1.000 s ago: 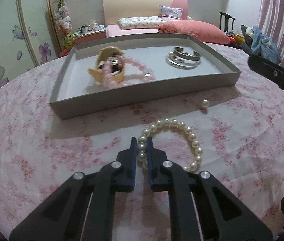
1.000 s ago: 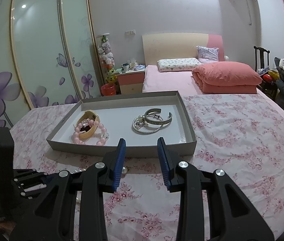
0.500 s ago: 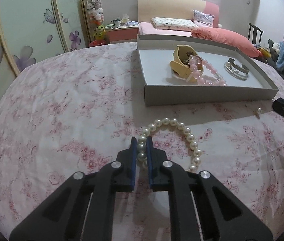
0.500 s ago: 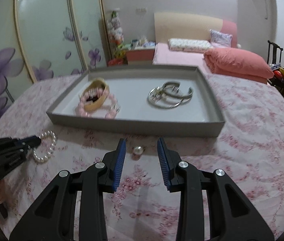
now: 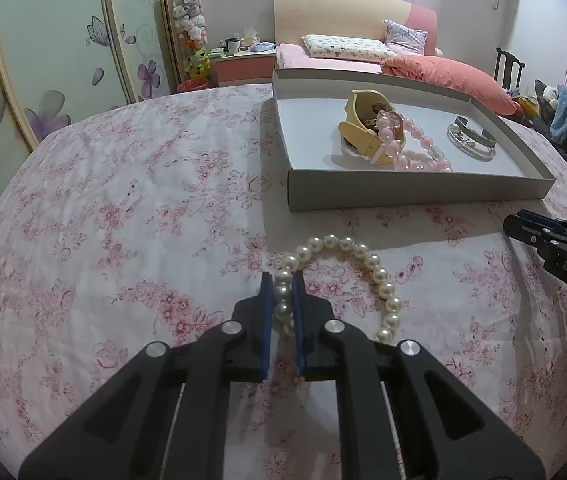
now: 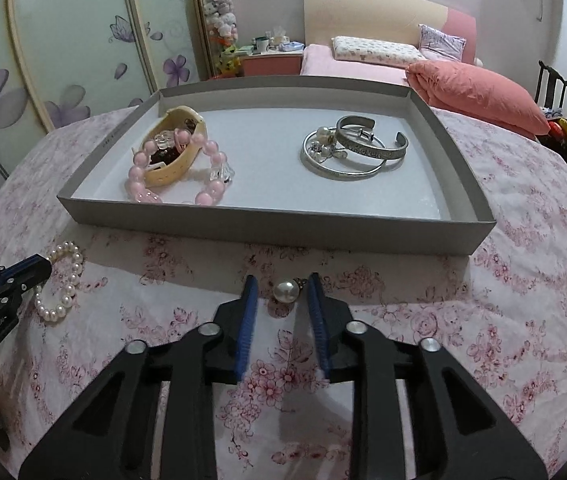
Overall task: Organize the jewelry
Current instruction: 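Grasp the second pearl stud with the right gripper while the left gripper holds the pearl bracelet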
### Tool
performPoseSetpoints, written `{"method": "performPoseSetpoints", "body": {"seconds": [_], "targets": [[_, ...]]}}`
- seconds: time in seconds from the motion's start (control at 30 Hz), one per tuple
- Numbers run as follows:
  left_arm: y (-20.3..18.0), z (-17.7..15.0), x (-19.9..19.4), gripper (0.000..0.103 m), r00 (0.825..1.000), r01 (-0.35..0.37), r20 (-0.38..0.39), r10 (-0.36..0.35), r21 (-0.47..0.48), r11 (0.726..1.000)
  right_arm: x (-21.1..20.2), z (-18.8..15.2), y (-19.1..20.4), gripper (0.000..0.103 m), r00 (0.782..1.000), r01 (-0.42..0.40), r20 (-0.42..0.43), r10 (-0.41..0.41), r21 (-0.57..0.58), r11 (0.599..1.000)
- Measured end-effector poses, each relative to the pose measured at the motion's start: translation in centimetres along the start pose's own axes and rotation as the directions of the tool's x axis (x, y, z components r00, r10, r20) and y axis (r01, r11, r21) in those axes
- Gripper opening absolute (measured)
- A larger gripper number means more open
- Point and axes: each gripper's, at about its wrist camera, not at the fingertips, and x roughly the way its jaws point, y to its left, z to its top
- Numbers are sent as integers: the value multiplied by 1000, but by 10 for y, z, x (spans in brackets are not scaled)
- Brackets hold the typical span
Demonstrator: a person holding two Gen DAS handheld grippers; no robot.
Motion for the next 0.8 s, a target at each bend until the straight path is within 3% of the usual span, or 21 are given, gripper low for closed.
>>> {"method": "performPoseSetpoints", "body": {"seconds": [0.1,0.6,0.8], "targets": [[0,0,0,11,1000,0,0,0,-1,1000,0,0,-1,16,1000,2,-1,-2,6,1000],[1,0,0,11,1000,9,2,-9,-8,1000,-23,-22,-31,16,999,-32,-11,33,85,996],[7,-5,-8,10,998,61,32,-59,-57,996,-44,-22,-36,16,997,-51,64,45,99,994]]}}
